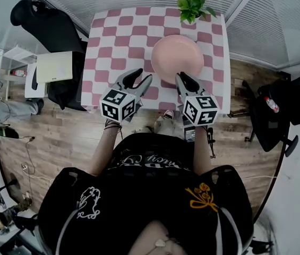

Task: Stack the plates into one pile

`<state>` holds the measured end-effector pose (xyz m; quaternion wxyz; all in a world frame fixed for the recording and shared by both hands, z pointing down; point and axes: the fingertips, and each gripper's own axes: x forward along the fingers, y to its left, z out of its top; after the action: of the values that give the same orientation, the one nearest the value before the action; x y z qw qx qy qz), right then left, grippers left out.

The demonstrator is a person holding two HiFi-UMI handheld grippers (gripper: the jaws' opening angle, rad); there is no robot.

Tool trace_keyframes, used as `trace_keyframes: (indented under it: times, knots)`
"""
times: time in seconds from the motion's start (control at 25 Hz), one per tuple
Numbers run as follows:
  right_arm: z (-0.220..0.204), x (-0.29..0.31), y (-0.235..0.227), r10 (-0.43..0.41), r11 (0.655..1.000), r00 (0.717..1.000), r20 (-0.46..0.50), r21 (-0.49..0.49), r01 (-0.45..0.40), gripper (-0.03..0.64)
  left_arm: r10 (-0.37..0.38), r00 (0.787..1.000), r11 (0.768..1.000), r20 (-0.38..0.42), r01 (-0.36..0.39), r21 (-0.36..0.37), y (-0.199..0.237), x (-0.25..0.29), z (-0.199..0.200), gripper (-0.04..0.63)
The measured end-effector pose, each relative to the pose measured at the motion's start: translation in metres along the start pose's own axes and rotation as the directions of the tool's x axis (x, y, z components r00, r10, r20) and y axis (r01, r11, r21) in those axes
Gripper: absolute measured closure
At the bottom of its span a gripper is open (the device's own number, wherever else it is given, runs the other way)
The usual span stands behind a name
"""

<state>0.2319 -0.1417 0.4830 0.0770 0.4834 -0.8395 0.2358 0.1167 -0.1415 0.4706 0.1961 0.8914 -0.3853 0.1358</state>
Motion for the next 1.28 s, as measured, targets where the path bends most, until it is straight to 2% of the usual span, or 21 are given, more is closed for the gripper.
trace_keyframes:
  times: [0.24, 0.64, 0.84, 1.04, 1.28]
  knots:
    - [-0.006, 0.001, 0.057, 0.012, 1.000, 1.000, 0.003, -0.027, -0.012, 0.563, -0.018, 0.999, 0.999, 0.042, 0.017, 0.030, -0.002, -0.061, -0.009, 0.423]
    - [-0.052, -0.035, 0.148, 0.002, 1.000, 1.000, -0.021, -0.028, -0.003, 0.568, -0.055, 0.995, 0.998, 0.077, 0.052, 0.033, -0.016, -0.162, -0.055, 0.453]
    - [-0.078, -0.061, 0.182, -0.014, 0.997, 0.998, -0.054, -0.081, 0.009, 0.569, -0.097, 0.992, 0.995, 0.085, 0.097, 0.005, -0.031, -0.187, -0.081, 0.453]
    - [-0.083, -0.078, 0.202, -0.004, 0.994, 0.998, -0.058, -0.109, -0.003, 0.569, -0.123, 0.986, 0.992, 0.111, 0.121, 0.021, -0.051, -0.202, -0.082, 0.453]
    - [-0.092, -0.092, 0.217, 0.024, 0.991, 0.998, -0.065, -0.129, -0.032, 0.571, -0.106, 0.987, 0.994, 0.123, 0.103, 0.031, -0.064, -0.216, -0.088, 0.453]
